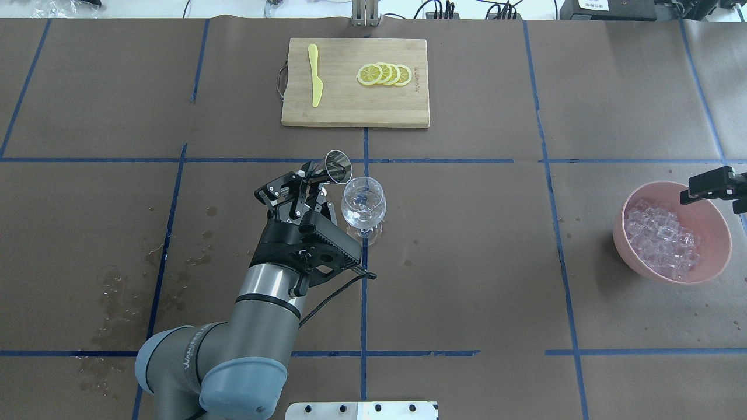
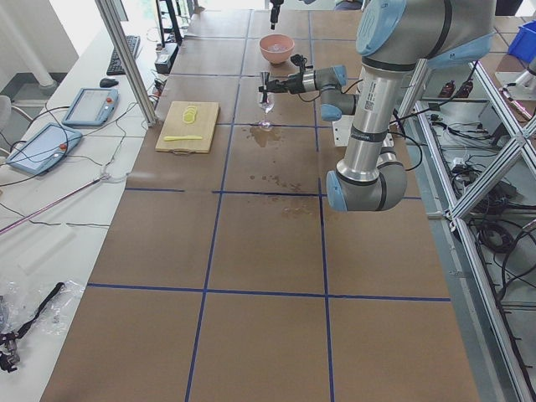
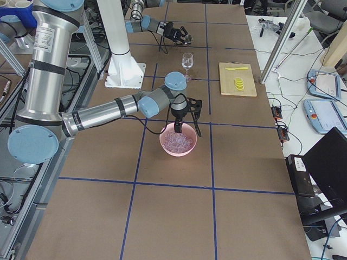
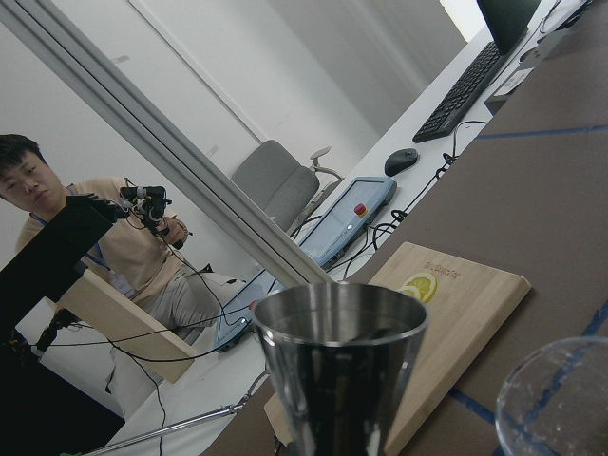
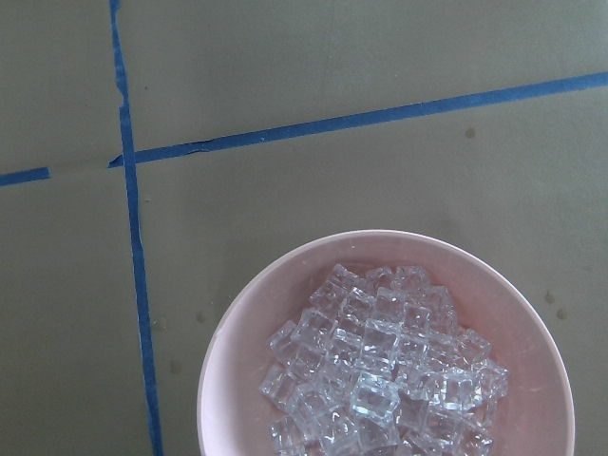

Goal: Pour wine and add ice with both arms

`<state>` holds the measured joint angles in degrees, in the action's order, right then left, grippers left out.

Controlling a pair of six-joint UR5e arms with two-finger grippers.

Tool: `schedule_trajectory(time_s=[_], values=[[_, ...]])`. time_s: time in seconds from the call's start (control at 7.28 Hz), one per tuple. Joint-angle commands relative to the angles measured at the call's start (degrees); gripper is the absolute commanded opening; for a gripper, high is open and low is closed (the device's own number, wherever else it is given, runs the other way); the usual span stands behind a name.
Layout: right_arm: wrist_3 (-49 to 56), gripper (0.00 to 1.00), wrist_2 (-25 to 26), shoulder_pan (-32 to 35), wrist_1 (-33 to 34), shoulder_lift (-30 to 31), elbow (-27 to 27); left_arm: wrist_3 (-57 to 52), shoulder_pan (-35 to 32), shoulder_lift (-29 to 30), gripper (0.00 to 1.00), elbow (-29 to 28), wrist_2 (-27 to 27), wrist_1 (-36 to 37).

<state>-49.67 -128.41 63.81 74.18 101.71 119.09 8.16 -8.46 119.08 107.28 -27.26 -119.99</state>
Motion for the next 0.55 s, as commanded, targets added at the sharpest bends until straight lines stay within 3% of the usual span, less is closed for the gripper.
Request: schedule_trajectory(time_s=[0.0, 0.41], values=[[-0.25, 1.0, -0.08, -0.01, 0.0, -0.02, 0.0, -8.48, 0.02, 0.1, 0.0, -0.05, 0.02, 0.2], [-0.34, 1.0, -0.17, -0.01, -0.09, -0.19, 0.0, -16.49, 0.11, 0.28, 0.0, -0.05, 0.11, 2.37]])
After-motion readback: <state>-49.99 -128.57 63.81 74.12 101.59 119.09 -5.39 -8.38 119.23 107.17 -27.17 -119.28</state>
